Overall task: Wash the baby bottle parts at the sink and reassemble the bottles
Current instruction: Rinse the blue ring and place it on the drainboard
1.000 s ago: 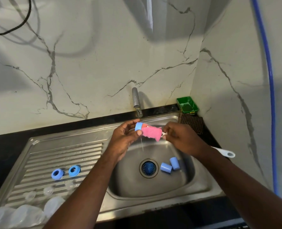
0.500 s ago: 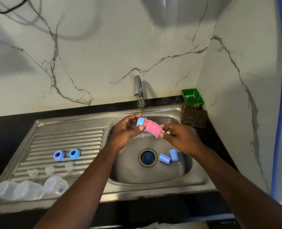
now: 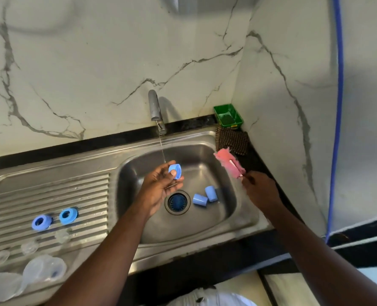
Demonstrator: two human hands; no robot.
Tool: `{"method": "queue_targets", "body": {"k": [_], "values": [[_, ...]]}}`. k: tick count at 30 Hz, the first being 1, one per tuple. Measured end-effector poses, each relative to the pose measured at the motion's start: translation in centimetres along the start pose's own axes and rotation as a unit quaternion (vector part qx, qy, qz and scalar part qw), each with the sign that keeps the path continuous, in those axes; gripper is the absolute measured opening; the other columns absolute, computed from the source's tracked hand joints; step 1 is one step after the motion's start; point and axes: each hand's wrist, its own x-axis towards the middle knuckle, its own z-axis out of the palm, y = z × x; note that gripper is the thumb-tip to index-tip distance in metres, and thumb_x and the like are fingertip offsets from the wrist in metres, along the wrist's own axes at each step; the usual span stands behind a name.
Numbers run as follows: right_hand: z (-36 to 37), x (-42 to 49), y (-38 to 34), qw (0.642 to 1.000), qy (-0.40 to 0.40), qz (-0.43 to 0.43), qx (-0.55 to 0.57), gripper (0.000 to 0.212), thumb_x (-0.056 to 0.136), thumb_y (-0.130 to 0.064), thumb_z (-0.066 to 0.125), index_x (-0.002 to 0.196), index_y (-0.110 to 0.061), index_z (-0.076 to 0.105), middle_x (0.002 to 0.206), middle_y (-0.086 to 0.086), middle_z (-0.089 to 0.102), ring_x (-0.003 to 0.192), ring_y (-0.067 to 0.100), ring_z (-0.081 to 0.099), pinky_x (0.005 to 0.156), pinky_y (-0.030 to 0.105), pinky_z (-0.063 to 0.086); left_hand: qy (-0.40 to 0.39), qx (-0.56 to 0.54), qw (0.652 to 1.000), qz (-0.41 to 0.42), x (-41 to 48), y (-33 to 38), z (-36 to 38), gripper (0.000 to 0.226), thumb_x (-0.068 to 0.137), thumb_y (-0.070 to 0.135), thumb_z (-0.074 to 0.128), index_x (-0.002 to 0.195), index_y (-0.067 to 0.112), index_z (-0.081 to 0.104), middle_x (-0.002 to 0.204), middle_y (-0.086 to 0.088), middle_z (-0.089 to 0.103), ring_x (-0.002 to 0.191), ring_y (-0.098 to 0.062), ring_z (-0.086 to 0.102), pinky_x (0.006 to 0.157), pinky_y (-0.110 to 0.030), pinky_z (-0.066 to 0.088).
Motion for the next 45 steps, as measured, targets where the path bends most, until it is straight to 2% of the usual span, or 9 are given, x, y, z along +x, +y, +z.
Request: {"method": "queue_targets", "body": {"k": [3, 7, 16, 23, 26, 31, 36, 39, 45], "values": [[-0.5, -0.7, 2.5, 0.996, 0.063, 0.056, -0.024, 0.017, 0.094, -0.024, 0.062, 0.102, -0.010, 0.067, 0.099, 0.015, 0.071, 0.095, 0.035, 0.065, 0.074, 0.033, 0.042, -0.021, 0.010, 1.000, -0.016, 0.2, -1.0, -0.1, 0.032, 0.094, -0.003, 0.060, 0.122, 0.012, 0.064, 0.118, -0.016, 0.067, 0.101, -0.031, 0.072, 0.084, -0.034, 0.061], [-0.6, -1.2, 4.7, 0.986, 0.112, 0.113, -0.042, 0.009, 0.095, -0.014, 0.060, 0.098, -0.005, 0.062, 0.096, 0.019, 0.068, 0.088, 0.034, 0.063, 0.069, 0.030, 0.037, -0.022, 0.002, 0.999, -0.038, 0.3, -1.8, -0.7, 0.031, 0.094, -0.006, 0.060, 0.120, 0.009, 0.064, 0.121, -0.018, 0.066, 0.100, -0.030, 0.072, 0.086, -0.032, 0.060], [-0.2, -1.2, 6.1, 0.982, 0.125, 0.087, -0.110, 0.008, 0.086, -0.009, 0.059, 0.092, -0.013, 0.061, 0.088, 0.012, 0.067, 0.082, 0.034, 0.065, 0.072, 0.037, 0.054, -0.011, 0.018, 0.999, -0.049, 1.4, -1.2, -2.9, 0.036, 0.096, -0.003, 0.058, 0.129, 0.012, 0.063, 0.123, -0.022, 0.065, 0.109, -0.039, 0.068, 0.087, -0.036, 0.060], [1.6, -2.0, 2.2, 0.963, 0.253, -0.025, -0.088, 0.030, 0.079, 0.005, 0.066, 0.109, 0.000, 0.063, 0.101, 0.022, 0.064, 0.095, 0.040, 0.060, 0.084, 0.045, 0.049, 0.013, -0.042, 0.996, -0.074, 4.1, -0.5, -4.9, 0.028, 0.104, 0.015, 0.049, 0.127, 0.007, 0.064, 0.132, -0.022, 0.061, 0.117, -0.043, 0.063, 0.085, -0.033, 0.061], [5.0, -0.8, -1.4, 0.975, 0.184, -0.119, -0.044, 0.030, 0.081, 0.005, 0.069, 0.110, 0.000, 0.065, 0.108, 0.018, 0.066, 0.101, 0.037, 0.062, 0.092, 0.039, 0.047, 0.011, -0.037, 0.996, -0.081, 5.5, -0.4, -5.3, 0.026, 0.103, 0.007, 0.048, 0.123, 0.010, 0.065, 0.131, -0.021, 0.061, 0.116, -0.041, 0.063, 0.085, -0.032, 0.061], [9.3, 3.6, -11.3, 0.992, -0.001, -0.096, 0.083, 0.020, 0.094, -0.007, 0.062, 0.112, -0.009, 0.070, 0.099, -0.004, 0.066, 0.092, 0.011, 0.060, 0.078, 0.017, 0.036, 0.004, 0.025, 0.996, -0.087, 9.3, 1.6, -4.7, 0.020, 0.103, 0.013, 0.051, 0.115, 0.022, 0.065, 0.121, -0.014, 0.064, 0.104, -0.028, 0.068, 0.085, -0.032, 0.060], [12.6, 8.6, -16.8, 0.970, -0.101, -0.037, 0.218, 0.024, 0.099, -0.010, 0.053, 0.118, -0.007, 0.068, 0.087, -0.005, 0.065, 0.076, 0.006, 0.058, 0.074, 0.024, 0.044, 0.002, 0.095, 0.995, -0.025, 11.8, 3.5, -4.5, 0.019, 0.096, 0.010, 0.064, 0.110, 0.022, 0.069, 0.111, -0.010, 0.071, 0.094, -0.022, 0.069, 0.078, -0.033, 0.059], [13.5, 10.0, -18.4, 0.923, -0.188, 0.019, 0.336, 0.026, 0.101, -0.008, 0.051, 0.124, -0.005, 0.064, 0.106, 0.012, 0.070, 0.097, 0.022, 0.067, 0.090, 0.037, 0.054, -0.004, 0.070, 0.998, -0.002, 13.1, 4.4, -5.4, 0.025, 0.091, 0.001, 0.068, 0.109, 0.017, 0.071, 0.109, -0.010, 0.075, 0.099, -0.023, 0.072, 0.080, -0.032, 0.060], [14.9, 11.2, -18.4, 0.936, -0.194, -0.004, 0.293, 0.026, 0.093, -0.008, 0.066, 0.119, -0.013, 0.071, 0.106, 0.005, 0.075, 0.100, 0.023, 0.072, 0.096, 0.046, 0.055, -0.003, 0.066, 0.998, 0.003, 14.1, 4.4, -6.9, 0.035, 0.094, -0.001, 0.063, 0.126, 0.011, 0.067, 0.123, -0.012, 0.070, 0.110, -0.026, 0.070, 0.091, -0.036, 0.059]]}}
